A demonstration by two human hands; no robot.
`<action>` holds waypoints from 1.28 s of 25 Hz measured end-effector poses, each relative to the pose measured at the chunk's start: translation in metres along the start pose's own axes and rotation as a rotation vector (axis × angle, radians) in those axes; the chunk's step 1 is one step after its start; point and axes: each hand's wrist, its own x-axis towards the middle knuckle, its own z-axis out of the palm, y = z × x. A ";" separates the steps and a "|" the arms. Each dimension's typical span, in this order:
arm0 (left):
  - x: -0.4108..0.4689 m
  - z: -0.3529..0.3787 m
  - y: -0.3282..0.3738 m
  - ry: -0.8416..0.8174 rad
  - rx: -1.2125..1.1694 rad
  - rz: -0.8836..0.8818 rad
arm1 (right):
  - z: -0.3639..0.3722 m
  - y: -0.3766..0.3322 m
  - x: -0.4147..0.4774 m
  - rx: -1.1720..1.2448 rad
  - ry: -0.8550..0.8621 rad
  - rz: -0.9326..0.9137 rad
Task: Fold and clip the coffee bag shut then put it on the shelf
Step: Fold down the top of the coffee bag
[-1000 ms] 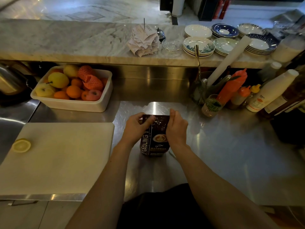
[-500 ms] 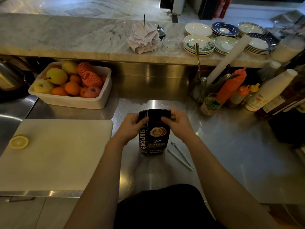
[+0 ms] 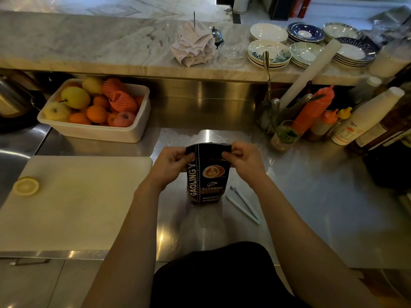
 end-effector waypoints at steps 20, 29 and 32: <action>0.002 -0.005 -0.009 0.047 0.128 0.037 | -0.001 0.010 -0.003 0.115 -0.099 -0.024; -0.005 0.007 -0.015 0.147 0.150 -0.001 | -0.001 0.027 0.002 0.029 -0.063 -0.044; -0.004 0.014 -0.016 0.195 0.170 0.024 | -0.003 0.021 0.003 -0.049 -0.091 -0.061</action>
